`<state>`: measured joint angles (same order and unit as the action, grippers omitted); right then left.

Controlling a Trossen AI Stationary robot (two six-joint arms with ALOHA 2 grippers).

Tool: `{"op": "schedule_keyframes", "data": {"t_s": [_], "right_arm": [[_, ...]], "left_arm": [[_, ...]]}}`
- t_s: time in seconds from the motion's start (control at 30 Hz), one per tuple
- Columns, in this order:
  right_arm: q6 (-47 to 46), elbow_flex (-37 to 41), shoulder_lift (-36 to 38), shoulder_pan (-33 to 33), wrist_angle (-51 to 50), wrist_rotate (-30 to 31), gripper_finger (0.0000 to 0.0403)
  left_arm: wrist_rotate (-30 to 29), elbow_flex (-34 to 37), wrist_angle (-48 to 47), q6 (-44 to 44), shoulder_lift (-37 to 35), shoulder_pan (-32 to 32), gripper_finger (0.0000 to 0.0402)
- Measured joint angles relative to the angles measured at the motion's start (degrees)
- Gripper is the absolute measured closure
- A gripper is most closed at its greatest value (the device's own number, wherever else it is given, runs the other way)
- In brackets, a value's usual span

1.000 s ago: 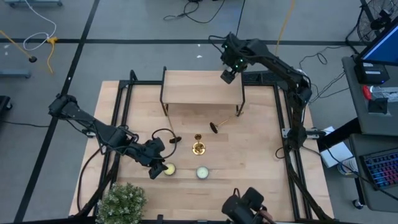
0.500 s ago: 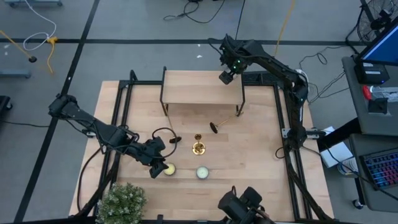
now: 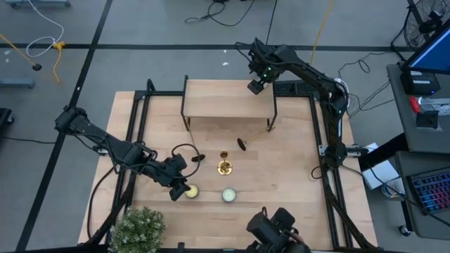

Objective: Pick & Place candle stick holders
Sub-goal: Put the orange scented candle on the shelf

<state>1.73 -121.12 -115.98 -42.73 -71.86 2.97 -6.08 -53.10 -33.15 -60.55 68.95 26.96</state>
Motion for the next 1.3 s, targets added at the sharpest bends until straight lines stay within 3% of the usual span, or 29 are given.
{"op": "schedule_keyframes", "data": {"t_s": [0.3,0.6,1.3], "right_arm": [[11.32,0.0,0.0,-0.06,-2.87,0.33,0.0103],[10.7,0.0,0.0,-1.52,-5.81,-3.03,0.0103],[12.56,-0.05,-2.2,-0.28,-4.35,-2.72,0.0103]], "left_arm": [[0.0,0.0,0.45,-0.68,0.0,0.02,0.0183],[0.0,0.01,0.43,-0.76,0.0,0.02,0.0183],[-0.03,0.02,0.39,-0.42,0.02,0.02,0.0183]]}}
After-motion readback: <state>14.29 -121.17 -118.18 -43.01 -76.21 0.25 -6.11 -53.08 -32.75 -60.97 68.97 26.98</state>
